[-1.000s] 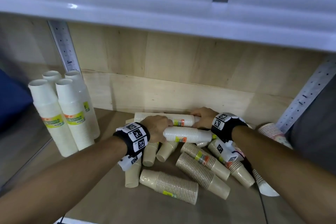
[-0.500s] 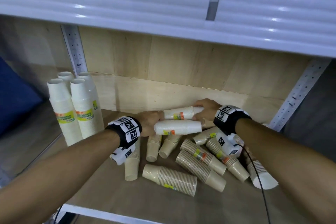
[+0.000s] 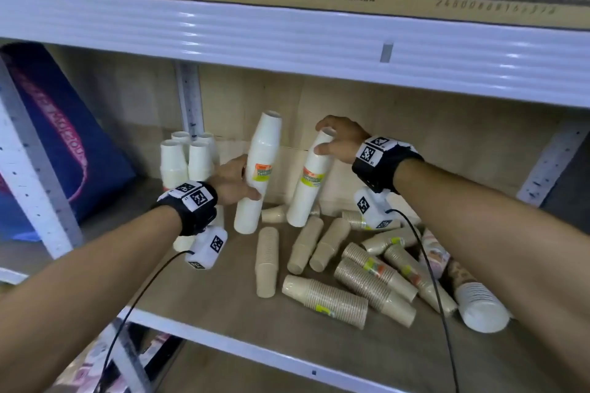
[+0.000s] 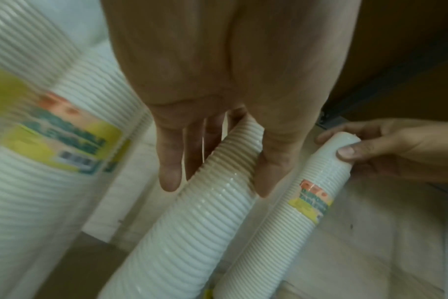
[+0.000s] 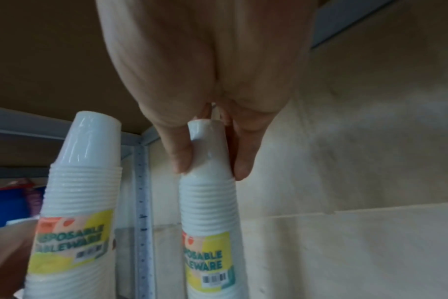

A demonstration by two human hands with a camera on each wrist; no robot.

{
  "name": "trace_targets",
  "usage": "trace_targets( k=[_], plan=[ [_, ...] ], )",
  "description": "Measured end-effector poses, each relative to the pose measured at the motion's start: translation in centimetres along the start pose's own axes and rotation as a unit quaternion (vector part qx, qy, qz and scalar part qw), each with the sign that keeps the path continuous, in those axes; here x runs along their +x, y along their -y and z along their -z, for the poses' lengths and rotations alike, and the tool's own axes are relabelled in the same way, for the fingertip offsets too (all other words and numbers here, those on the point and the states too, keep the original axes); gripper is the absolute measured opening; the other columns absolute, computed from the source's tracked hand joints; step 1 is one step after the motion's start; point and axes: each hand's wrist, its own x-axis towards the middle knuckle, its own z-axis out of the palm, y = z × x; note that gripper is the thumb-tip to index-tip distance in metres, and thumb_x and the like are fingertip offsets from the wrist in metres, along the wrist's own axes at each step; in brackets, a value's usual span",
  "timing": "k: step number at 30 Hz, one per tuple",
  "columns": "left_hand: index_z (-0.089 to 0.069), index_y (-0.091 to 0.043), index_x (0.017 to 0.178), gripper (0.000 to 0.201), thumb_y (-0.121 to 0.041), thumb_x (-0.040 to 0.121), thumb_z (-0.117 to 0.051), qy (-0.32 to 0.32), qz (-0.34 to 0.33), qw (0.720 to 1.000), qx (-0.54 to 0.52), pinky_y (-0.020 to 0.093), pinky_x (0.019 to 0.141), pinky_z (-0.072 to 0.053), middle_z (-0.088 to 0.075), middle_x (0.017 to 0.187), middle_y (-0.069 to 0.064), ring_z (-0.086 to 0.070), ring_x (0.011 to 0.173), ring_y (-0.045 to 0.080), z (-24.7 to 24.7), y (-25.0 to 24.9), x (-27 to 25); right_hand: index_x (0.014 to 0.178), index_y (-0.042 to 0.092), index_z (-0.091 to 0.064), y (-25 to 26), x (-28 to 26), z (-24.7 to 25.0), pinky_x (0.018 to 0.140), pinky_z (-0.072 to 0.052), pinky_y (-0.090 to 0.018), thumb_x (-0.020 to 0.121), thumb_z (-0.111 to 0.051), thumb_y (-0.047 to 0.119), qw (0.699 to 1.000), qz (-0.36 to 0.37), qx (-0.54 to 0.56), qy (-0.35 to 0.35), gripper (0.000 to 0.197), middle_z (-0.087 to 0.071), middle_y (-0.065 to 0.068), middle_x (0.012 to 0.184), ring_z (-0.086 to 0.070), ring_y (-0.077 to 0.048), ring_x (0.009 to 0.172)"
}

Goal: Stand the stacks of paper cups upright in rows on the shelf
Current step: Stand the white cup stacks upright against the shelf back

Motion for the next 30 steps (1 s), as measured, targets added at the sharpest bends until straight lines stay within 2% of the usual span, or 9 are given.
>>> trace_targets(
  k=[2,6,10,14,19,25,27,30],
  plan=[
    [-0.050,-0.016,0.123,0.060,-0.007,0.073,-0.081,-0.009,0.010,1.000,-0.014,0.034,0.086,-0.048,-0.064,0.108,-0.001,-0.061,0.103,0.021,1.0,0.7,-1.2,0.127,0.022,-0.057,2.6,0.4,-0.6,0.087,-0.043,-0.022,0.080,-0.076,0.016,0.999,0.025,0.019,-0.002,0.051,-0.054,0.002,0.137,-0.049,-0.010,0.129],
    [-0.055,-0.021,0.118,0.055,-0.012,0.072,-0.082,-0.015,0.036,0.999,-0.017,0.046,0.094,-0.052,-0.068,0.109,-0.002,-0.063,0.105,0.021,2.4,2.1,-3.8,0.136,0.020,-0.053,7.0,0.5,-2.6,0.090,-0.038,-0.017,0.082,-0.074,0.015,0.998,0.060,0.029,0.023,0.059,-0.050,0.003,0.143,-0.046,-0.009,0.133],
    [-0.053,-0.022,0.123,0.061,-0.017,0.071,-0.084,-0.027,0.057,0.998,-0.009,0.045,0.092,-0.053,-0.066,0.112,-0.003,-0.062,0.105,0.020,2.2,3.6,-6.0,0.137,0.020,-0.051,9.9,0.0,-5.7,0.093,-0.039,-0.019,0.080,-0.075,0.017,0.995,0.071,0.023,0.061,0.062,-0.051,0.003,0.142,-0.047,-0.011,0.132],
    [-0.052,-0.019,0.123,0.058,-0.010,0.074,-0.082,-0.038,0.066,0.997,-0.024,0.039,0.088,-0.053,-0.061,0.102,-0.007,-0.059,0.099,0.019,1.2,4.9,-7.5,0.132,0.017,-0.055,11.1,-1.1,-8.6,0.094,-0.039,-0.020,0.079,-0.076,0.016,0.992,0.087,0.001,0.089,0.058,-0.052,-0.001,0.140,-0.050,-0.017,0.129],
    [-0.051,-0.023,0.119,0.055,-0.007,0.076,-0.080,-0.038,0.085,0.995,-0.037,0.035,0.090,-0.049,-0.062,0.107,-0.005,-0.058,0.104,0.017,0.1,6.5,-8.4,0.135,0.015,-0.054,11.1,-2.4,-10.5,0.087,-0.033,-0.017,0.081,-0.074,0.016,0.990,0.091,-0.027,0.107,0.057,-0.052,-0.003,0.140,-0.049,-0.020,0.127],
    [-0.053,-0.024,0.123,0.058,-0.014,0.074,-0.082,-0.033,0.106,0.993,-0.038,0.046,0.099,-0.048,-0.065,0.115,-0.004,-0.060,0.112,0.021,-0.6,7.7,-8.7,0.137,0.017,-0.051,11.0,-3.0,-10.9,0.089,-0.035,-0.020,0.082,-0.073,0.017,0.991,0.079,-0.005,0.107,0.058,-0.052,-0.001,0.141,-0.049,-0.019,0.127],
    [-0.051,-0.027,0.126,0.062,-0.020,0.073,-0.083,-0.033,0.102,0.993,-0.049,0.047,0.098,-0.049,-0.065,0.116,-0.006,-0.060,0.112,0.019,-0.2,7.5,-8.6,0.137,0.017,-0.051,11.1,-2.9,-10.6,0.091,-0.035,-0.021,0.084,-0.071,0.019,0.991,0.080,-0.012,0.107,0.057,-0.051,-0.001,0.142,-0.049,-0.019,0.128],
    [-0.050,-0.029,0.125,0.066,-0.043,0.069,-0.083,-0.059,0.088,0.993,-0.059,0.043,0.091,-0.054,-0.066,0.111,-0.009,-0.063,0.104,0.014,1.5,6.6,-8.1,0.136,0.017,-0.053,11.2,-2.5,-10.4,0.090,-0.037,-0.021,0.084,-0.070,0.021,0.992,0.074,-0.023,0.096,0.054,-0.052,-0.002,0.140,-0.052,-0.021,0.125]
  ],
)
